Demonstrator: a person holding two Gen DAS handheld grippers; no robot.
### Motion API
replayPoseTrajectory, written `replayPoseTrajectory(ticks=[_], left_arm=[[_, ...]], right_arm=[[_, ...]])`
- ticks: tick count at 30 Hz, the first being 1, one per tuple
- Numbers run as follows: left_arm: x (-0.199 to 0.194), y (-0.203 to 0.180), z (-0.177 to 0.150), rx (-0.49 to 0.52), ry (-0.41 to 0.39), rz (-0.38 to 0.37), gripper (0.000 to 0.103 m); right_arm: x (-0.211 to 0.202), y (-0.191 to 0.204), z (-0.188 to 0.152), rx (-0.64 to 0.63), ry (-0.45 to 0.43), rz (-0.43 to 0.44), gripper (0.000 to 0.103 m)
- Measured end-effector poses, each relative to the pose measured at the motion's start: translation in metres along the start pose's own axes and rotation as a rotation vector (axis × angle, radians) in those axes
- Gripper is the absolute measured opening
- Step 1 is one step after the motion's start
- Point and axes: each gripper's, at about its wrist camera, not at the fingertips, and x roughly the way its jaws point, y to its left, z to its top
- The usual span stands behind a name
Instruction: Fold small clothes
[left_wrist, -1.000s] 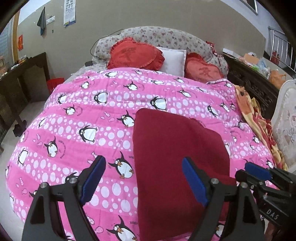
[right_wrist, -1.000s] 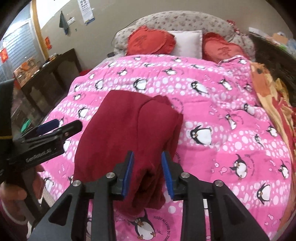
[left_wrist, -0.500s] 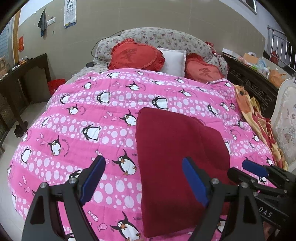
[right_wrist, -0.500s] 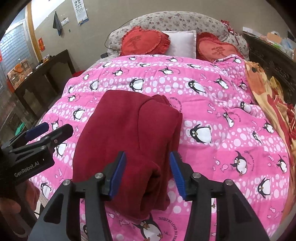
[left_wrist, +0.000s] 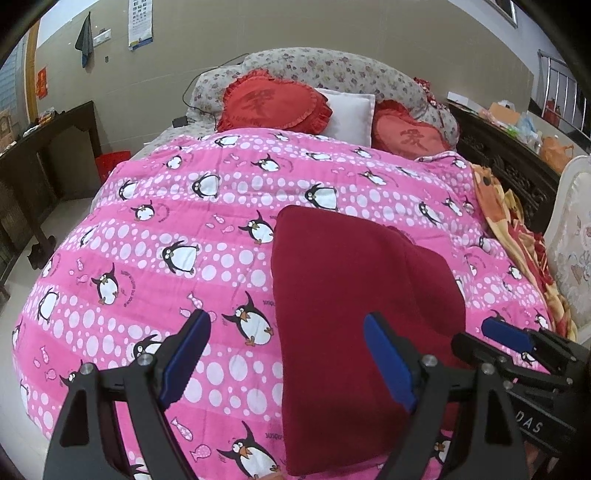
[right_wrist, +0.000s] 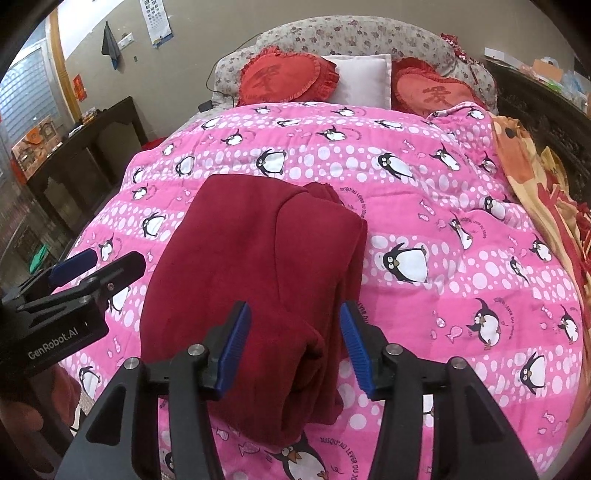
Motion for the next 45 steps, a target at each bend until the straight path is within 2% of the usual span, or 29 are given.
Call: replayPoseTrajectory(ticks=[45], left_arm=[[0.012, -0.001, -0.007, -0.006, 0.032, 0.022, 0.088]], right_arm=[[0.012, 0.002, -0.004, 0.009, 0.034, 0.027, 0.029]])
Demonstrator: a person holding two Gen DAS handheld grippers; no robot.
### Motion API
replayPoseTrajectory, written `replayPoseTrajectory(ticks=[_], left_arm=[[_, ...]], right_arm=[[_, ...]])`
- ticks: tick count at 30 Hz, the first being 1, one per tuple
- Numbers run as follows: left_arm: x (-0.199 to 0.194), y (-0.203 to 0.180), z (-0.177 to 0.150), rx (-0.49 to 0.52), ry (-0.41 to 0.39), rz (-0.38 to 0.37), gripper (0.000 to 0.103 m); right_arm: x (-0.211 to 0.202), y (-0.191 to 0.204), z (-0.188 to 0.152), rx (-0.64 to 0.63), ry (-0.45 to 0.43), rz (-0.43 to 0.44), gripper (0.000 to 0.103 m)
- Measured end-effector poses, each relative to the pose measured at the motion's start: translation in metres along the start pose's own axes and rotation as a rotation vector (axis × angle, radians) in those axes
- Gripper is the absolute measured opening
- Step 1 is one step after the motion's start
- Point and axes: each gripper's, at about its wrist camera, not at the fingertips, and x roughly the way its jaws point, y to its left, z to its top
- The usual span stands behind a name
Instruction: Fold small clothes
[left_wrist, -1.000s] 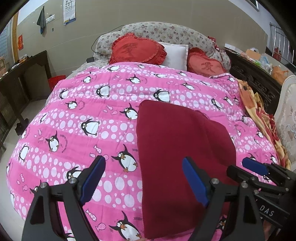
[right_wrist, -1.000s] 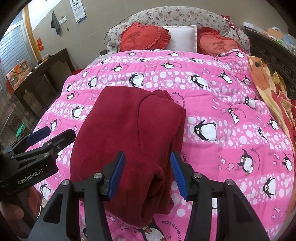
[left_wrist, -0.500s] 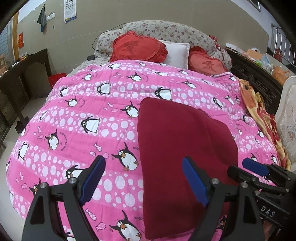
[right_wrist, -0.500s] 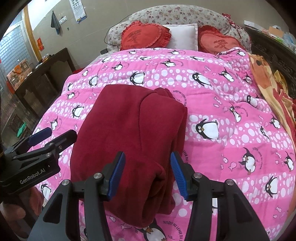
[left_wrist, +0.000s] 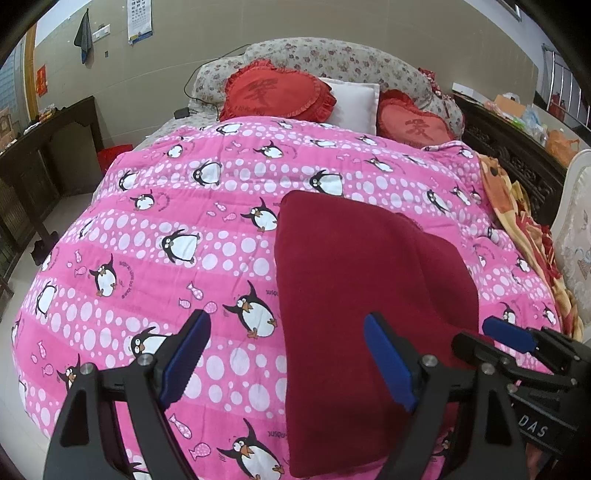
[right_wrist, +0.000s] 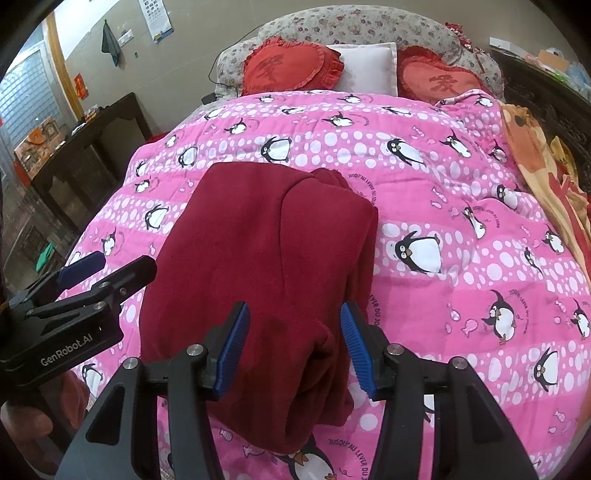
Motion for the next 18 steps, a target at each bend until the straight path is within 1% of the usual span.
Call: replayPoseTrajectory(ticks=[10, 16, 18], left_arm=[[0.0022, 0.0004, 0.0004, 0.003, 0.005, 0.001, 0.088], [0.0017, 0.0016, 0.0010, 0.029, -0.032, -0.004, 0.088], [0.0034, 0.0037, 0.0033, 0.035, -0.030, -0.004, 0.088]], right_arm=[[0.0016, -0.0009, 0.0010, -0.002, 0.002, 0.002, 0.029], [0.0041, -0.0022, 0.0015, 0.004, 0.007, 0.003, 0.029], [0.0054, -0.0050, 0.0022, 0.006, 0.007, 0.002, 0.029]])
